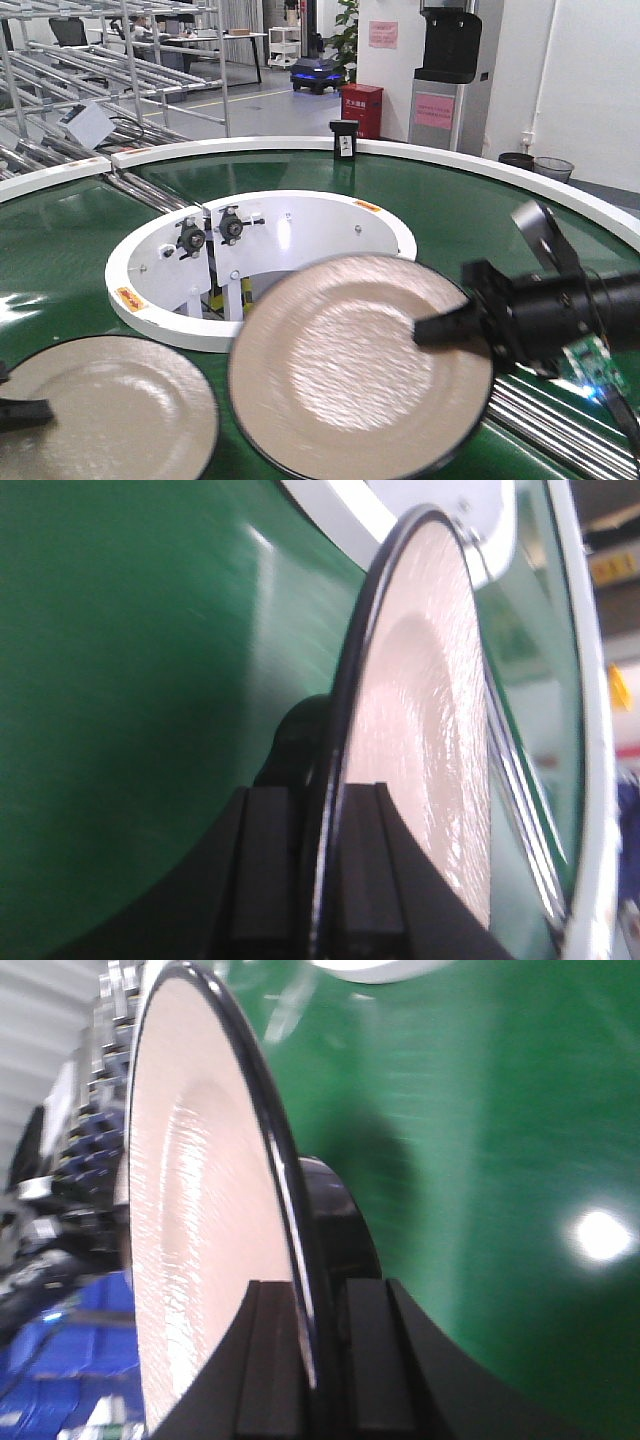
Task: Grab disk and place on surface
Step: 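Grip the plate rim with both grippers and lift it upright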
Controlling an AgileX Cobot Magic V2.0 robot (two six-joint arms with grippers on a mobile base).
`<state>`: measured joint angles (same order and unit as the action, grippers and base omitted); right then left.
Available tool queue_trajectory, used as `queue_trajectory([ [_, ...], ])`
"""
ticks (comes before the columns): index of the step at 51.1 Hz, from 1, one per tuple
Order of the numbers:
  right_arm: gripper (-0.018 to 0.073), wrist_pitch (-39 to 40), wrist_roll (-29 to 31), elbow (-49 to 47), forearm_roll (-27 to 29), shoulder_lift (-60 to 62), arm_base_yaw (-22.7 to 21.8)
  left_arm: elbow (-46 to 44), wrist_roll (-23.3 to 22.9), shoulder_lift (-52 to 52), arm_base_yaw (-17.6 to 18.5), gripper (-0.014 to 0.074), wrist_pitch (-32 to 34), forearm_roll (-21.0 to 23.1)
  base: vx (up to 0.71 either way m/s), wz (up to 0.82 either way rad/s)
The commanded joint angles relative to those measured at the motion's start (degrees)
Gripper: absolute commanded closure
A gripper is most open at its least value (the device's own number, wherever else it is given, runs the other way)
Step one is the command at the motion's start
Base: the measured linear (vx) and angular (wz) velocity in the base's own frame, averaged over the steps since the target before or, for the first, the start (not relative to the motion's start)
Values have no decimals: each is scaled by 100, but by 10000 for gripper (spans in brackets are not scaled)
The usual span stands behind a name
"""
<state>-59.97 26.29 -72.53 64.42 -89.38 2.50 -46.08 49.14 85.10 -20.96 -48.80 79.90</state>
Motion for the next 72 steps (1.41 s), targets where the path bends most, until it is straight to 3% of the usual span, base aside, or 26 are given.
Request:
queue_trajectory([
  [1,567,101,-396,-611,653,285,335,-171,-269,-431,404,598,-450,734,0,0],
  [12,567,393,-821,-1151,489,278,669,-171,-748,-868,1293,597,99,1315,0,0],
  [23,567,397,-815,-1211,499,323,669,-171,-799,-948,1841,597,377,1369,0,0],
  [72,567,358,-802,-1211,482,323,669,-171,-795,-948,1875,596,245,1287,0,0],
])
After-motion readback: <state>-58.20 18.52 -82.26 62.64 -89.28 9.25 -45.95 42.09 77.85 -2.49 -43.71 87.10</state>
